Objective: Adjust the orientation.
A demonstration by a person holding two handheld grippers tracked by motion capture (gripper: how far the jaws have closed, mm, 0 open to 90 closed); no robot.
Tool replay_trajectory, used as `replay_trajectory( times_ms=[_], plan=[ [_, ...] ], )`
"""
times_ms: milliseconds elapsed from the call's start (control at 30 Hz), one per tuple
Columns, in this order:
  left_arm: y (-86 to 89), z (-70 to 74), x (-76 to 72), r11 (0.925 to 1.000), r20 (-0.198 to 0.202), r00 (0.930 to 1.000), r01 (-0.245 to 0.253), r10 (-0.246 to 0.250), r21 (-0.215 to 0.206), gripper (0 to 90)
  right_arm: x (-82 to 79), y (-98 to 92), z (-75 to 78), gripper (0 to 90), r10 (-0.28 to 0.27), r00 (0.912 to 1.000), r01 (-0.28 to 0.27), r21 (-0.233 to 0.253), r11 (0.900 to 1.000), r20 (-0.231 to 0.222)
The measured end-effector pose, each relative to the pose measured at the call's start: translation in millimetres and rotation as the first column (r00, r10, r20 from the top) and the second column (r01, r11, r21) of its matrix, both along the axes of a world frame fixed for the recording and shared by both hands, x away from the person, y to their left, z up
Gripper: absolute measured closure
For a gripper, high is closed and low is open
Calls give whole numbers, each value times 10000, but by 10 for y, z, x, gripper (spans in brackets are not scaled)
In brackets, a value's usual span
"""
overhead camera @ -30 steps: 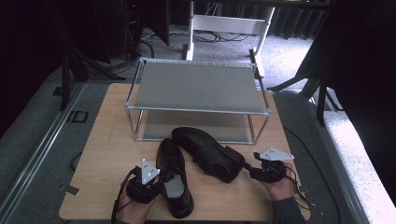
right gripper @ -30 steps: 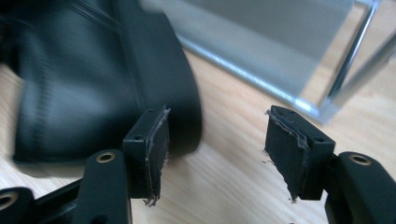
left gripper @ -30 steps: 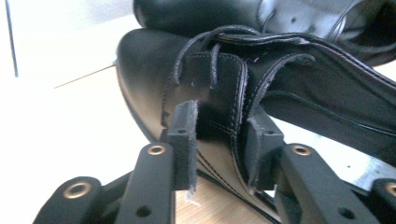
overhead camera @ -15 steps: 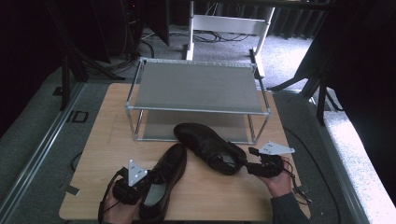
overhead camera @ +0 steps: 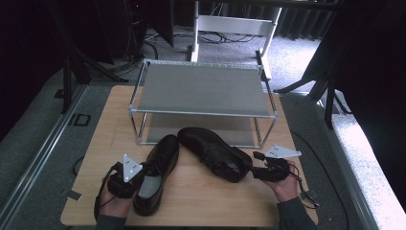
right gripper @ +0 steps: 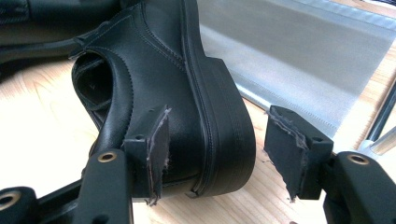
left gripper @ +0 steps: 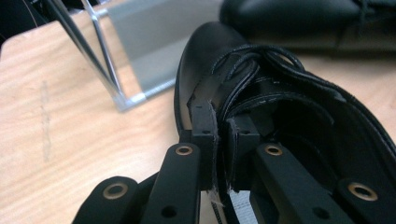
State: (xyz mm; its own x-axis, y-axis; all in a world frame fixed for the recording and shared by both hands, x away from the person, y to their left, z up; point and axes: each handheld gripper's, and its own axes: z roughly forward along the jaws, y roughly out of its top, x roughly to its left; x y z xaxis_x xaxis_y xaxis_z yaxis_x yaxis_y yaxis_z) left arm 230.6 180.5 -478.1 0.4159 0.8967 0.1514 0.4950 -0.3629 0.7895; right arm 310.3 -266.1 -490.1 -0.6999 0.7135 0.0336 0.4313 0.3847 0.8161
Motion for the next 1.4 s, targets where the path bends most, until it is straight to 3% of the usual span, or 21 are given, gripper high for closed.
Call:
replay_trajectory(
  times_ms=[100,233,300,333,367,467,533,600,633,667,833,867,900,933,1033,1167,1333,1400],
  plan=[
    [33,6,133,9985,385,9990,191,-211,519,845,11,-6,0,396,-28,10000,29,60,10000,-57],
    [95,18,306,9968,698,9970,287,-339,748,842,10,20,-15,394,89,9999,-90,-53,9999,-86],
    [133,6,367,9975,683,9973,234,-279,662,841,15,49,-31,389,72,9999,-75,-353,9993,-96],
    [163,-20,413,9978,632,9978,166,-207,647,840,20,61,-39,344,200,9997,-206,-373,9991,-166],
    [174,-38,428,9978,592,9981,131,-169,645,836,17,85,-40,376,427,9987,-431,-172,9989,-277],
    [192,-118,443,9980,359,9993,58,-81,629,805,4,127,-10,374,374,9993,-378,-487,9981,-81],
    [247,-145,429,10000,256,9997,26,-29,96,739,-21,147,18,375,450,9990,-450,-396,9982,-11],
    [247,-145,429,10000,256,9997,26,-29,96,691,-38,162,34,375,491,9988,-489,-389,9980,43],
    [316,-131,379,9987,314,9993,-169,184,-482,561,-94,211,84,397,713,9971,-702,-399,9967,260],
    [328,-122,354,9982,345,9992,-180,200,-576,533,-122,241,109,413,903,9953,-892,-328,9955,348],
    [362,-100,268,9937,395,9985,-326,371,-1073,465,-220,418,201,444,1654,9841,-1623,-511,9854,652],
    [375,-94,244,9913,444,9982,-340,400,-1275,464,-248,523,216,444,2023,9767,-1968,-771,9774,712],
    [396,-78,201,9850,570,9970,-422,524,-1673,464,-258,577,213,442,2152,9738,-2083,-921,9737,729],
    [401,-70,192,9827,595,9969,-397,512,-1807,465,-263,626,205,442,2286,9706,-2200,-1080,9695,757],
    [394,-52,176,9854,680,9964,-394,513,-1656,462,-266,712,173,441,2499,9661,-2410,-1209,9630,643],
    [380,-70,173,9827,670,9964,-392,521,-1809,462,-255,867,43,395,2822,9590,-2749,-1574,9485,257],
    [365,-100,190,9814,513,9976,-364,469,-1887,462,-256,913,39,317,2871,9576,-2789,-1706,9450,248],
    [358,-111,197,9812,452,9979,-361,454,-1894,463,-239,937,31,277,2964,9544,-2837,-2000,9378,363]
  ],
)
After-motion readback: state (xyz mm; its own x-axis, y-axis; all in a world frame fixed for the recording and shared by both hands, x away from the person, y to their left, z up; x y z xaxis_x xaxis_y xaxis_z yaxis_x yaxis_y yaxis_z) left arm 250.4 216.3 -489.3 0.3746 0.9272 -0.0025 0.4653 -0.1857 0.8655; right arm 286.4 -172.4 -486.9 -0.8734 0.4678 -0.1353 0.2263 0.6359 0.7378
